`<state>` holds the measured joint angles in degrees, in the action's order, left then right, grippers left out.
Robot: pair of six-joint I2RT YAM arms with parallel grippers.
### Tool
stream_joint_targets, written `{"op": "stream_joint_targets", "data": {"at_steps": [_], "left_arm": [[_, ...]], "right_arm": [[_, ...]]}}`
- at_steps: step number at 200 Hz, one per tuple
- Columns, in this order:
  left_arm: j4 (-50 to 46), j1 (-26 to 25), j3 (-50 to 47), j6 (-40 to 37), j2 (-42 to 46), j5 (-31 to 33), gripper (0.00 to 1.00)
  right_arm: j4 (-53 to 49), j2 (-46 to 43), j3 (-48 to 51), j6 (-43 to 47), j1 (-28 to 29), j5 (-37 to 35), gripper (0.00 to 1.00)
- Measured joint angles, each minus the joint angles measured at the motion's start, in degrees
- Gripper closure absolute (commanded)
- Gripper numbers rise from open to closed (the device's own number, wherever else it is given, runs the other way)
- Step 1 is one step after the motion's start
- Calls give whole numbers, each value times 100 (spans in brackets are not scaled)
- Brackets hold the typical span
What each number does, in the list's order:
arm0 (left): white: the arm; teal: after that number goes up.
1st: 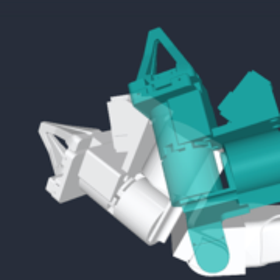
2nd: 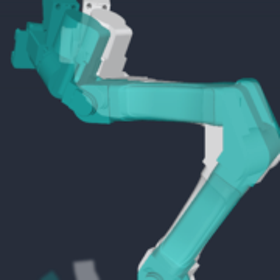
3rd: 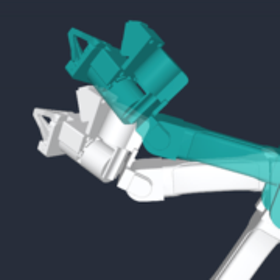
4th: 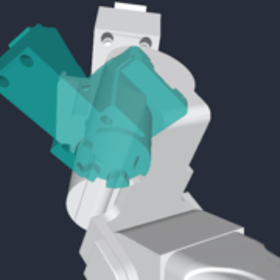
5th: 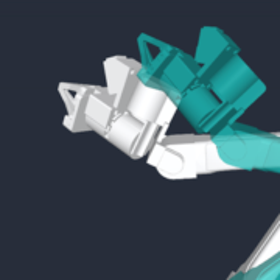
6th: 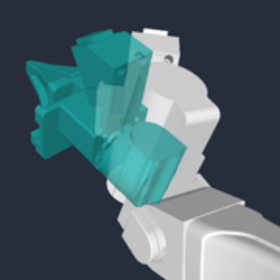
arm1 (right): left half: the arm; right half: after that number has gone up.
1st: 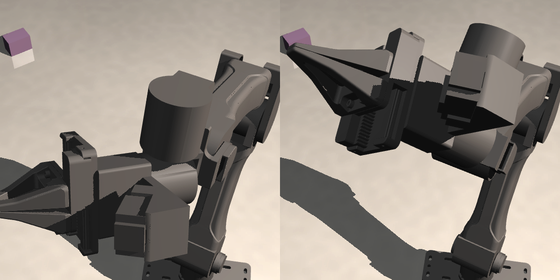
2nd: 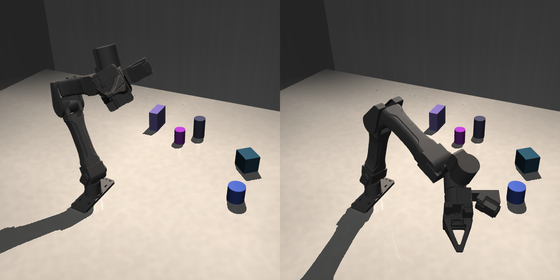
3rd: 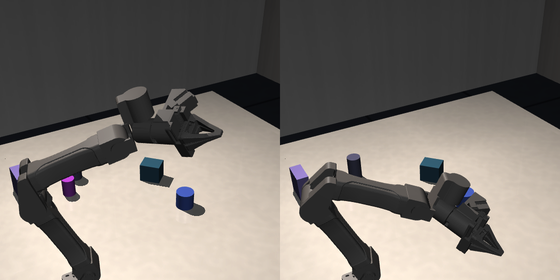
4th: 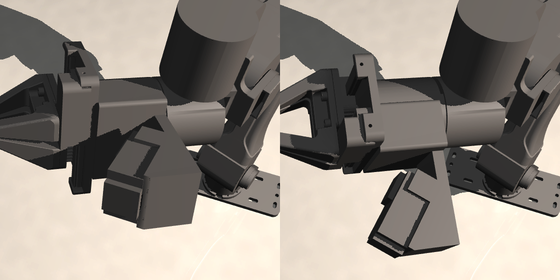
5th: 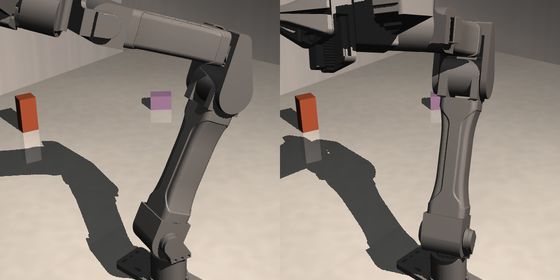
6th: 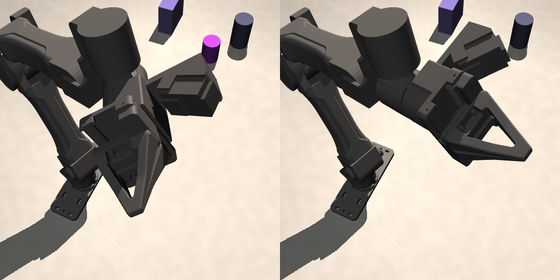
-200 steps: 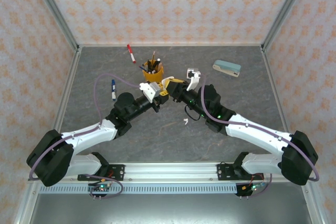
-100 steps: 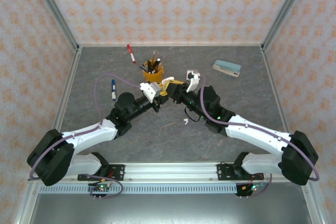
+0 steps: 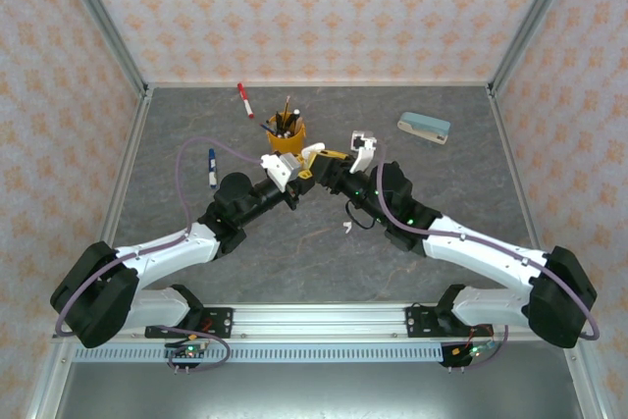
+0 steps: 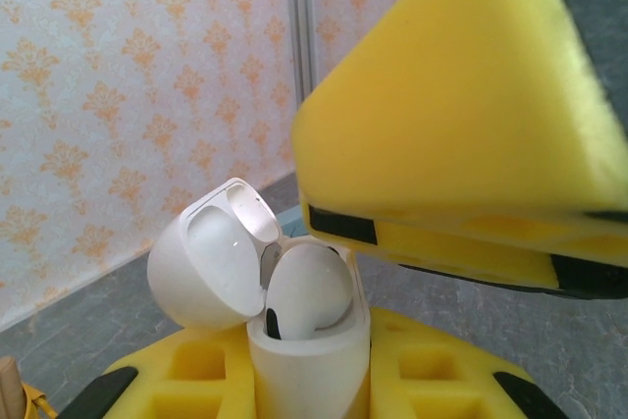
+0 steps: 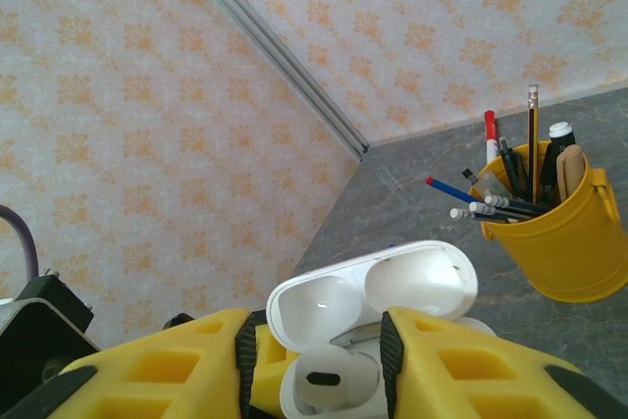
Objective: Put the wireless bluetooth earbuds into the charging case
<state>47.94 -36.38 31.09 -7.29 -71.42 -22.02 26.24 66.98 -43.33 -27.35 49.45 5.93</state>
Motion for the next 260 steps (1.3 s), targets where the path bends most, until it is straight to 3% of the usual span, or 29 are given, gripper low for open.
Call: {"op": "stream_joint_targets", "data": {"at_steps": [48,86,112,133,178,228,260], "left_arm": [[208,0,-26,17,20,63,100],[289,4,-321,-26,339,258,100],[275,74,-450,-72,625,313,100],[280,168,-511,-96,833,328,100],[278,337,-750,-155,1073,393,100],[286,487,-1019,-155,1292,538,100],[297,542,-1113,-151,1333,601,100]], "right_arm": [[-1143,-643,-98,-31,0,-179,37],[-2791,-1641,-470,-129,-7,-866,31],[-4116,-1707,-772,-433,-118,-1397,28],[-5311,-1178,-1067,-852,-151,-1738,27],[-7254,793,-1893,-1757,-151,-1910,29],[-8203,2782,-3056,-2013,-151,-1672,31],[-8524,3565,-3528,-2074,-151,-1598,32]]}}
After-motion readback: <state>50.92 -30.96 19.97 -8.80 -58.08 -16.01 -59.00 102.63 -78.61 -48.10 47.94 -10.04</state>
